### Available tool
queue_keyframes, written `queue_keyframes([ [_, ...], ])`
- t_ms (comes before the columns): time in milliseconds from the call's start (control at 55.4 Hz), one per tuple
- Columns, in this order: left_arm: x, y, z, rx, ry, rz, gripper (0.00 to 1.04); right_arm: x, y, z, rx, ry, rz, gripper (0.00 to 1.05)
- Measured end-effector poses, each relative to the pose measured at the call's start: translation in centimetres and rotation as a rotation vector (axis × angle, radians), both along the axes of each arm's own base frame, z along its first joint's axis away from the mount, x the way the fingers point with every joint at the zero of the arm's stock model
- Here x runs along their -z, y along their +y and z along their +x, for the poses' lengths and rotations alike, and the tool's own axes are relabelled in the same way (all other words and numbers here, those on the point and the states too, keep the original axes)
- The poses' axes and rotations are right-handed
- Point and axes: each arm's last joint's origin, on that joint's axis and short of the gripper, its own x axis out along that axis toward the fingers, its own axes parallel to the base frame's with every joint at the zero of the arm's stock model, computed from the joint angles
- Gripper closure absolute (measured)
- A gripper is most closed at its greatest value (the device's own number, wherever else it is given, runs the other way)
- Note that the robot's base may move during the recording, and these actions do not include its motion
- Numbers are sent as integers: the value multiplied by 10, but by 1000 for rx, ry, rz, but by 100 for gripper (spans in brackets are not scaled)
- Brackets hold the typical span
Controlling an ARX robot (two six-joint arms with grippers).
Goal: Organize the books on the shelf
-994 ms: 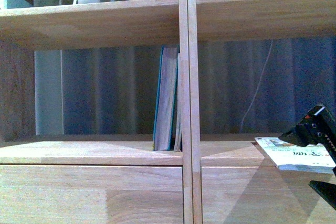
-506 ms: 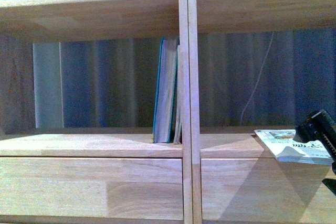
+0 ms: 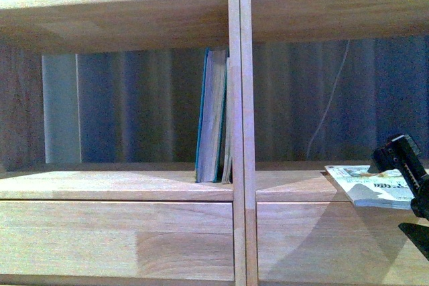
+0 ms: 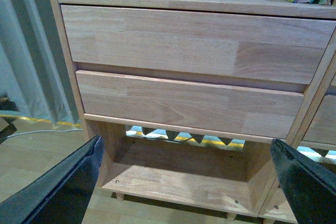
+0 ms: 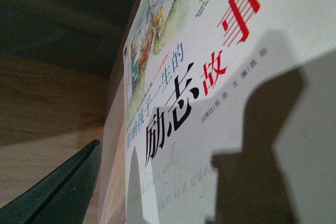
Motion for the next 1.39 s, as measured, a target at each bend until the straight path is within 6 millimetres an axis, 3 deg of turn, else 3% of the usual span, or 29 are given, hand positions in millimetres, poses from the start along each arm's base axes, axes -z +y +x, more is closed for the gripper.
queue_keyframes([
  [54,0,0,0,0,0,0,7,0,1,1,11,-1,4,9],
  [632,0,0,0,0,0,0,7,-9,-2,1,70,-41,35,95],
  [994,0,0,0,0,0,0,7,-22,-10,-9,56,-101,157,97],
  [1102,-2,3,3,186,38,5,7,-31,-12,-15,41,-132,182,97],
  [1174,-12,8,7,286,21,-3,7,-38,-13,-20,23,-154,195,97],
  [1391,-72,19,32,483,-116,8,7,-63,-10,-36,-75,-238,214,97],
])
